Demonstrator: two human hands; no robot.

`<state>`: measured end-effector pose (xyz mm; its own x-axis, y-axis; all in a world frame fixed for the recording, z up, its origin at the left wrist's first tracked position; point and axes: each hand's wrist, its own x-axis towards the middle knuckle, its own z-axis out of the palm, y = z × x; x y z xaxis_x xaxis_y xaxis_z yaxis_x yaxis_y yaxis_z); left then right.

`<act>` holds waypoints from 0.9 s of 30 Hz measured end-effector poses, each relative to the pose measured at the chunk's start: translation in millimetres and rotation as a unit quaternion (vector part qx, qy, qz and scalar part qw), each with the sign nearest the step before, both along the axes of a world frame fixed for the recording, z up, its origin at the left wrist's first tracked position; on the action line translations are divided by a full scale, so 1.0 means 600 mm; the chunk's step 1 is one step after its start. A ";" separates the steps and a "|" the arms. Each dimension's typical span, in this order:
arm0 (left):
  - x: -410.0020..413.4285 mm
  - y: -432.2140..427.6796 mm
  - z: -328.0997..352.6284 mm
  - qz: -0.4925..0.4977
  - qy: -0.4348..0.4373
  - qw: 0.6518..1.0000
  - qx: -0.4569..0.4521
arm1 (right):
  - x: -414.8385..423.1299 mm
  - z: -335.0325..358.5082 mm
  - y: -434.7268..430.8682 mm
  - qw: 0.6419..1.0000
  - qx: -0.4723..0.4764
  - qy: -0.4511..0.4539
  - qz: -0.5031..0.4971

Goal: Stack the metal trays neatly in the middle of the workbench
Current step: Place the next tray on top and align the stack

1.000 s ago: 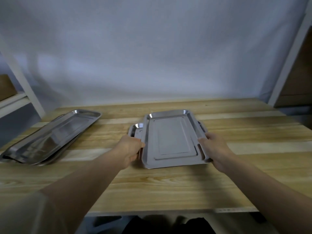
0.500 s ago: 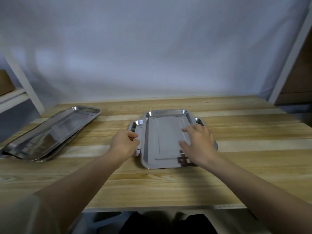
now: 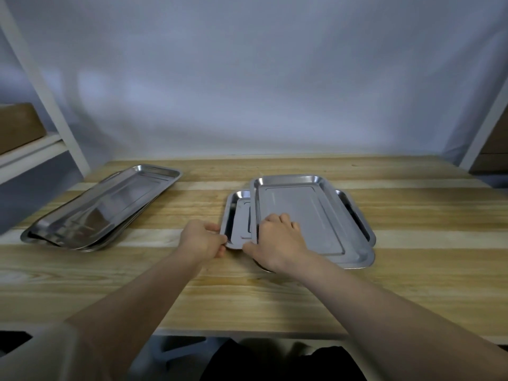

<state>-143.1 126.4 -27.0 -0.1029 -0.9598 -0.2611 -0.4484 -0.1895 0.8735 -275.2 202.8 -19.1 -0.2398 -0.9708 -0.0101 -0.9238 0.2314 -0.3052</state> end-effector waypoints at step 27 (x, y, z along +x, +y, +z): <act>0.001 0.027 -0.022 -0.289 -0.244 0.854 -0.358 | -0.183 -0.044 0.090 0.996 -0.071 -0.052 0.010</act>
<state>-142.4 142.3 -40.2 -0.6598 -0.7169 0.2250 -0.6299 0.6910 0.3546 -385.3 256.8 -45.7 -0.2248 -0.9688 0.1042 -0.8899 0.1605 -0.4269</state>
